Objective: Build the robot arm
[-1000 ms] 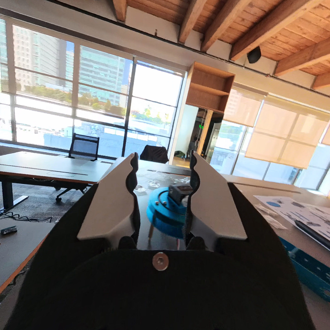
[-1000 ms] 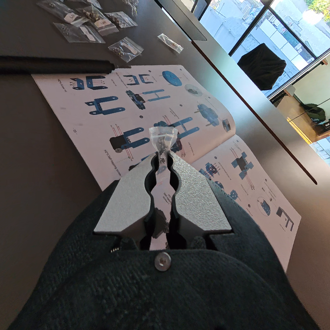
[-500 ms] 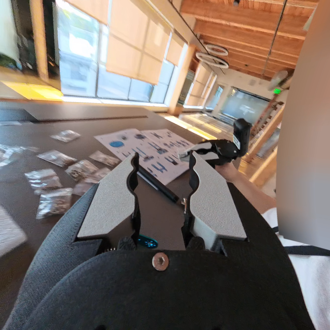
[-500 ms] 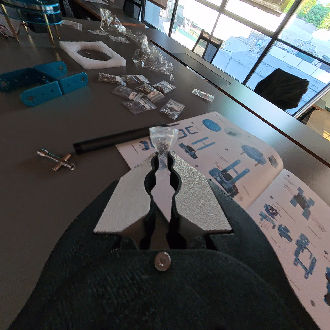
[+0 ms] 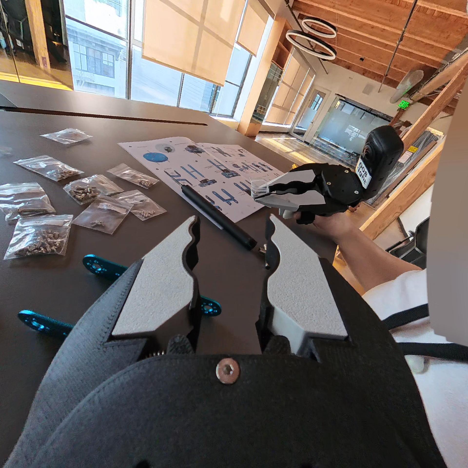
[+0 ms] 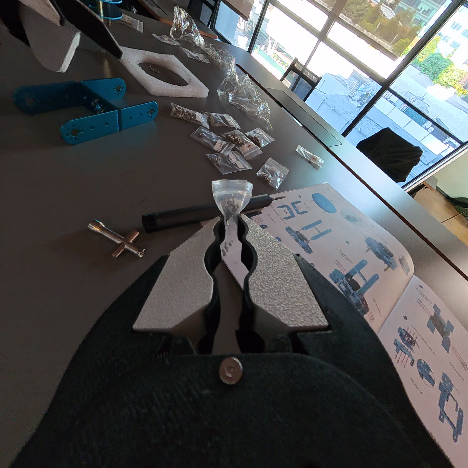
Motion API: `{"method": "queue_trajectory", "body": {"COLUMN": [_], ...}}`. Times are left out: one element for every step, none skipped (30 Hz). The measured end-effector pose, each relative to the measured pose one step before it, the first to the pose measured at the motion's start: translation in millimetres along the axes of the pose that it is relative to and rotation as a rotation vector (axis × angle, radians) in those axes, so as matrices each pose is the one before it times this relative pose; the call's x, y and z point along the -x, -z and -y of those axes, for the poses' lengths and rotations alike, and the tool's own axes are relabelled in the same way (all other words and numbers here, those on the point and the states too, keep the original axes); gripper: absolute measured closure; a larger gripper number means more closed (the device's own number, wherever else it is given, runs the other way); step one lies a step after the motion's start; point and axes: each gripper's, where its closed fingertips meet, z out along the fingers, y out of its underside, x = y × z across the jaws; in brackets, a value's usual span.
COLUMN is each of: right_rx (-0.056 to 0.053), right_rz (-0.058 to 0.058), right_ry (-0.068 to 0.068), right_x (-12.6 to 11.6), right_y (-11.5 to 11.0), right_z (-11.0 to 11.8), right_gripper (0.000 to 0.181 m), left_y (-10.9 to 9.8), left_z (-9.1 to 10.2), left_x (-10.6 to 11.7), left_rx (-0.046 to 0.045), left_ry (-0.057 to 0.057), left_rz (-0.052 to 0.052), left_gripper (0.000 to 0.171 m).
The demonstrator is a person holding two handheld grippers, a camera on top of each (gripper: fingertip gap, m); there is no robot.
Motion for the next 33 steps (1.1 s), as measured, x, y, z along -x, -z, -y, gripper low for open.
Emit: {"method": "queue_trajectory", "body": {"right_rx": [0.0002, -0.0013, -0.0032, -0.0045, -0.0059, -0.0075, -0.0088, -0.0090, -0.0071, -0.0087, -0.0079, -0.0052, -0.0035, -0.0022, -0.0004, 0.0015, 0.0022, 0.0012, 0.0013, -0.0008, -0.0093, -0.0101, -0.0108, -0.0123, -0.0129, -0.0123, -0.0152, -0.0178, -0.0175, -0.0158, -0.0097, -0.0026, 0.0036], "right_rz": [-0.0005, -0.0009, 0.0001, 0.0001, -0.0002, 0.0031, 0.0058, 0.0036, 0.0035, 0.0048, 0.0039, 0.0042, 0.0052, 0.0034, -0.0007, -0.0042, -0.0073, -0.0099, -0.0078, -0.0033, -0.0015, -0.0018, -0.0015, 0.0002, 0.0016, 0.0042, 0.0083, 0.0108, 0.0119, 0.0153, 0.0174, 0.0183, 0.0115], "right_ry": [0.0026, 0.0029, 0.0028, 0.0017, -0.0006, -0.0037, -0.0057, -0.0042, -0.0048, -0.0050, -0.0047, -0.0057, -0.0067, -0.0072, -0.0059, -0.0035, -0.0020, -0.0036, -0.0091, -0.0120, -0.0083, -0.0063, -0.0027, -0.0011, -0.0037, -0.0073, -0.0063, -0.0046, -0.0044, -0.0083, -0.0151, -0.0202, -0.0229], "right_x": [0.94, 0.99, 1.35, 1.54, 1.76, 2.57, 3.45, 3.65, 4.06, 4.76, 4.96, 5.30, 5.65, 5.58, 5.19, 4.94, 4.68, 4.46, 4.81, 5.74, 6.45, 6.75, 7.12, 7.69, 8.29, 9.18, 10.22, 10.74, 11.01, 11.20, 10.86, 10.43, 8.94], "right_y": [-0.39, -0.63, -0.82, -1.29, -1.51, -1.90, -2.21, -2.56, -2.83, -2.90, -2.93, -3.00, -3.04, -3.10, -2.97, -3.07, -3.12, -3.16, -3.32, -3.47, -3.56, -4.18, -4.90, -5.85, -6.83, -7.52, -7.73, -7.91, -8.33, -8.86, -9.24, -9.20, -8.68], "right_z": [0.18, 0.86, 1.59, 2.20, 2.72, 3.44, 3.95, 4.20, 4.19, 4.45, 4.44, 4.07, 3.67, 3.09, 2.66, 2.36, 2.38, 3.18, 3.86, 4.69, 6.00, 6.43, 6.59, 6.98, 7.28, 7.11, 7.09, 6.94, 6.09, 5.34, 3.73, 2.50, 1.32], "right_gripper": [0.173, 0.173, 0.173, 0.173, 0.173, 0.173, 0.173, 0.173, 0.173, 0.173, 0.173, 0.173, 0.173, 0.173, 0.173, 0.173, 0.173, 0.173, 0.173, 0.173, 0.173, 0.173, 0.173, 0.173, 0.173, 0.173, 0.173, 0.173, 0.173, 0.173, 0.173, 0.173, 0.173], "left_y": [0.98, 1.06, 1.57, 2.18, 2.81, 3.22, 3.91, 4.47, 4.64, 4.63, 4.48, 4.29, 4.24, 4.43, 4.65, 4.85, 4.97, 5.00, 5.08, 5.24, 5.33, 5.42, 5.58, 5.95, 6.23, 6.46, 6.61, 6.77, 6.64, 6.29, 5.88, 5.60, 5.36], "left_z": [-3.02, -2.51, -1.35, -0.23, 0.33, 0.58, 1.40, 2.41, 2.54, 2.31, 1.72, 0.83, 0.43, 0.55, 1.15, 1.00, 0.81, 0.78, 0.61, 0.14, -0.26, -0.54, -0.67, -0.14, 0.36, 0.61, 0.57, 0.39, 0.17, 0.21, 0.55, 0.81, 0.95], "left_x": [1.10, 0.78, -0.20, -0.66, -0.59, -0.41, -0.74, -1.16, -0.50, -0.08, -0.07, 0.57, 0.96, 0.93, 0.45, 0.41, 1.05, 1.74, 2.06, 1.88, 1.82, 2.23, 2.52, 2.04, 1.48, 0.77, 0.23, 0.56, 1.27, 2.03, 1.89, 0.77, -0.35], "left_rx": [0.00938, 0.00554, -0.00321, -0.01142, -0.01567, -0.01664, -0.01834, -0.02013, -0.01775, -0.01272, -0.00692, -0.00079, 0.00222, 0.00086, -0.00195, -0.00087, 0.00233, 0.00452, 0.00673, 0.00981, 0.01081, 0.01137, 0.01138, 0.00859, 0.00581, 0.00417, 0.00316, 0.00272, 0.00167, 0.00027, -0.00141, -0.00235, -0.00323], "left_ry": [0.0054, 0.0040, 0.0019, 0.0004, -0.0005, 0.0006, 0.0027, 0.0029, 0.0011, -0.0011, -0.0034, -0.0052, -0.0059, -0.0044, -0.0029, -0.0022, -0.0019, -0.0006, 0.0034, 0.0077, 0.0093, 0.0100, 0.0095, 0.0080, 0.0068, 0.0039, -0.0012, -0.0065, -0.0092, -0.0068, 0.0008, 0.0104, 0.0149], "left_rz": [0.0017, 0.0006, -0.0026, -0.0043, -0.0043, -0.0039, -0.0074, -0.0107, -0.0088, -0.0076, -0.0076, -0.0050, -0.0031, -0.0053, -0.0096, -0.0112, -0.0093, -0.0072, -0.0060, -0.0087, -0.0093, -0.0062, -0.0039, -0.0049, -0.0060, -0.0073, -0.0070, -0.0032, 0.0030, 0.0081, 0.0067, -0.0008, -0.0060], "left_gripper": [0.121, 0.121, 0.121, 0.121, 0.122, 0.122, 0.122, 0.122, 0.123, 0.123, 0.123, 0.123, 0.122, 0.122, 0.123, 0.123, 0.123, 0.123, 0.123, 0.123, 0.123, 0.123, 0.123, 0.124, 0.124, 0.124, 0.124, 0.125, 0.125, 0.125, 0.125, 0.125, 0.125]}}
